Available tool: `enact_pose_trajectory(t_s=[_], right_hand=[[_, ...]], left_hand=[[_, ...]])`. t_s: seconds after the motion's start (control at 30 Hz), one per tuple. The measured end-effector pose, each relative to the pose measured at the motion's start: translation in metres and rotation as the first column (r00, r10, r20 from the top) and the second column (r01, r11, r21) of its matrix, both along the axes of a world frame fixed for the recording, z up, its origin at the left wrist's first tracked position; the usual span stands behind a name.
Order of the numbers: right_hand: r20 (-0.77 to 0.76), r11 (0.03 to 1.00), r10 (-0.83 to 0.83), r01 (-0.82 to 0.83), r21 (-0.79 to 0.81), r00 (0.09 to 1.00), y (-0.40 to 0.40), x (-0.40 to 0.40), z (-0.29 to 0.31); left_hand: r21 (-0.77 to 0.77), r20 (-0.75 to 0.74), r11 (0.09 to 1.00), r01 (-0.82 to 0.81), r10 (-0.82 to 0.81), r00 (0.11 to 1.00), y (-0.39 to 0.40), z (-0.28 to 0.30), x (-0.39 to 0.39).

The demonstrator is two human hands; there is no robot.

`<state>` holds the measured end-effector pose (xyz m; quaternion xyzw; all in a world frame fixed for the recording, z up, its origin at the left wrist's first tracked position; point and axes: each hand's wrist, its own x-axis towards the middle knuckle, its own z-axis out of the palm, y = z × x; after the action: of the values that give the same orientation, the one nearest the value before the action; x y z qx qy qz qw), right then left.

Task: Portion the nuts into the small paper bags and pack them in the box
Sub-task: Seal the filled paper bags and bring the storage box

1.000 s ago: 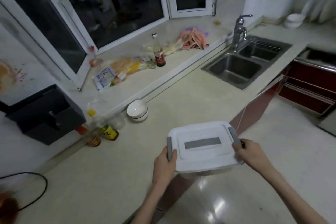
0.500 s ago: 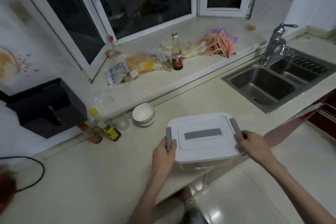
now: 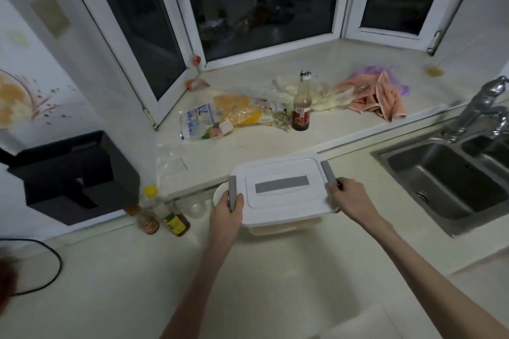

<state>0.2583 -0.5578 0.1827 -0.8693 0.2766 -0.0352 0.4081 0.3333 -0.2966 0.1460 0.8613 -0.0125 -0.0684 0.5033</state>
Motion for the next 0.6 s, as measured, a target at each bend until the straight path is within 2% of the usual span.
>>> enact_pose_trajectory(t_s=[0.17,0.37,0.6], right_hand=[[-0.014,0.996,0.083,-0.083,0.021,0.996,0.002,0.065,-0.003],[-0.039,0.982,0.187,-0.186,0.036,0.982,0.006,0.137,-0.003],[-0.012,0.975,0.217,-0.216,0.043,0.976,-0.004,0.212,0.005]], left_hand=[[0.050,0.046,0.993,-0.108,0.106,0.993,0.006,-0.006,0.045],[0.089,0.032,0.979,-0.185,0.183,0.983,0.012,-0.003,0.086],[-0.002,0.088,0.973,-0.230,0.229,0.970,-0.001,0.020,0.147]])
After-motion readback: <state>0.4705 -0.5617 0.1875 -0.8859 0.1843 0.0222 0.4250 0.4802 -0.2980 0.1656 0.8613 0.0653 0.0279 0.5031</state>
